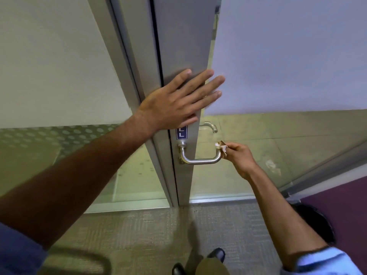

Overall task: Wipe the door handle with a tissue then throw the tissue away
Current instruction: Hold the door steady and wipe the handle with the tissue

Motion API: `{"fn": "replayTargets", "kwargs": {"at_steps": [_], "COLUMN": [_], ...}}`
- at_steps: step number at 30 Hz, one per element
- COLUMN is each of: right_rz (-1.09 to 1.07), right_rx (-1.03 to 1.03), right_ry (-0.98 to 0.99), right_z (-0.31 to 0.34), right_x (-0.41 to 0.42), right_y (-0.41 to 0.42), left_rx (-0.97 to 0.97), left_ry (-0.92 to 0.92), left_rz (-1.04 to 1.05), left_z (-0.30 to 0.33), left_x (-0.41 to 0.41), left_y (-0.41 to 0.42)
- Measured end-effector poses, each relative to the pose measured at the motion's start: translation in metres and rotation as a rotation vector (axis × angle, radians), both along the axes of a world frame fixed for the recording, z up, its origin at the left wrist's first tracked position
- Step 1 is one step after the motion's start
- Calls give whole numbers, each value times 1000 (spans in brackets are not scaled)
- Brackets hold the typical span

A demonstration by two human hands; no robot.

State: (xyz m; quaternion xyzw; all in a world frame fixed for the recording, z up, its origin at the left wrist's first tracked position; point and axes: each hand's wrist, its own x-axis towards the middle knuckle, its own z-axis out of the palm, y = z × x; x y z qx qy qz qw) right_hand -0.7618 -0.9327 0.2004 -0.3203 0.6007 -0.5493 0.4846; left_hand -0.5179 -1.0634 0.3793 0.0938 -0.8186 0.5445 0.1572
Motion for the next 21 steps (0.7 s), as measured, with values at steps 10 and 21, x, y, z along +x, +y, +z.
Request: {"fn": "replayTargets", "kwargs": {"at_steps": [10, 21], "right_rz": [-119, -259], "right_rx": [-51, -112], "right_ry": [-617, -771], "right_z": [-42, -48], "right_x": [38, 33], "right_y": [11, 0], "left_rx": [3, 10], "left_ry": [8, -10], "left_rz": [7, -2], "left_z": [2, 1], "left_x": [-2, -2], "left_y": [1, 1]}}
